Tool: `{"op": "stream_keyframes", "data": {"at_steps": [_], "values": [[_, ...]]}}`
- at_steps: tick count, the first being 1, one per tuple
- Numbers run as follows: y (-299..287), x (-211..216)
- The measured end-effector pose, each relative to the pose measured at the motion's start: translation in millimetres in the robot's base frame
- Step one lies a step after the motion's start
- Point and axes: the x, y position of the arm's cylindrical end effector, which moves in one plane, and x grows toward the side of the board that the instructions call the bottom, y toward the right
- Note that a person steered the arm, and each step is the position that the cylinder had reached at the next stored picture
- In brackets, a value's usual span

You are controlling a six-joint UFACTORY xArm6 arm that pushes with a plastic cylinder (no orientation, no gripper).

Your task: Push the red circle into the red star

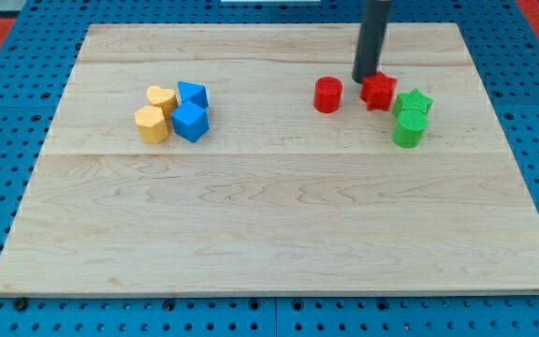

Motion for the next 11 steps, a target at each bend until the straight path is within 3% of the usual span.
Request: {"op": "stream_keyframes", "data": {"at_steps": [1,2,3,7,8,9,11], "values": [[-7.1,-23.0],[-61.0,-24.6],[-66.5,-21.9],[-123.2,43.9],[-47.6,50.2],[-14.1,56.9],[-73.0,76.4]]}}
